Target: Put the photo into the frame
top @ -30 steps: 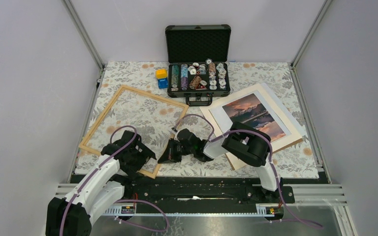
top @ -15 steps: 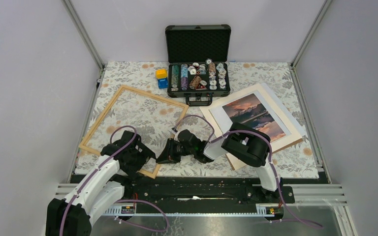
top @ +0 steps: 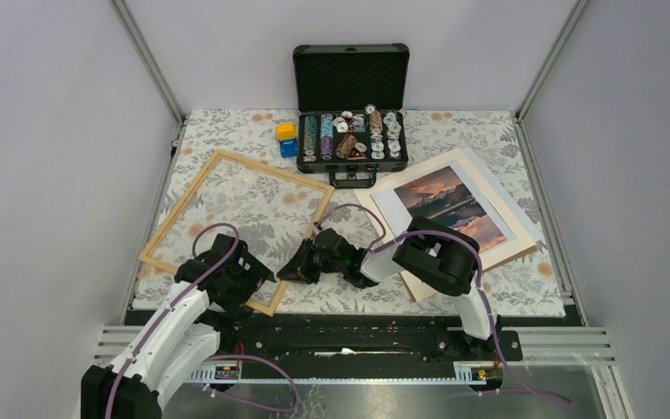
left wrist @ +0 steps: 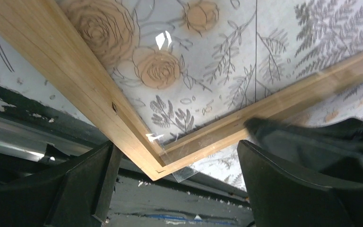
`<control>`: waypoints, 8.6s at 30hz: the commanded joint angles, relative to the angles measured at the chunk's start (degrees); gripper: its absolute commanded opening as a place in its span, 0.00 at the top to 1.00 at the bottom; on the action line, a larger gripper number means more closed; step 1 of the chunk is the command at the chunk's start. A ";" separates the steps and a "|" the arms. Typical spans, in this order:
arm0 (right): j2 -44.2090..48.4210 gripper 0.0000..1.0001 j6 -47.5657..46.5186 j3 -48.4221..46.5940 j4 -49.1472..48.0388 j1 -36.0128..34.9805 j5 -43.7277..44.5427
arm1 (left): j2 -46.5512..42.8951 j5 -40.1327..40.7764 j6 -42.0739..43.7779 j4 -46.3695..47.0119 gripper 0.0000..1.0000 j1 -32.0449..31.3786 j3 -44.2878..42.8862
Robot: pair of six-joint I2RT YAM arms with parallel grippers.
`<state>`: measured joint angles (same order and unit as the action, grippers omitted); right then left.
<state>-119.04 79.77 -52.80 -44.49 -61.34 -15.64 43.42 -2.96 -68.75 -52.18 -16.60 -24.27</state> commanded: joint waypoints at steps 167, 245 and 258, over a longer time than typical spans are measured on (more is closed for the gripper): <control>13.37 1.00 -27.39 12.24 5.46 44.67 -38.23 | 71.59 -39.03 33.71 56.78 0.01 23.42 -36.31; 2.17 1.00 -10.36 3.32 -4.11 21.99 -14.27 | 55.91 -3.32 46.86 16.61 1.00 33.80 -43.85; 1.53 1.00 -11.04 2.41 -3.15 22.03 -13.68 | 58.00 -6.44 45.72 17.31 1.00 34.46 -45.24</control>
<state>-117.32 69.08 -48.60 -46.59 -39.22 -31.92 102.10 -10.15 -22.13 -37.98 17.02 -67.13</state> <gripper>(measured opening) 0.017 0.014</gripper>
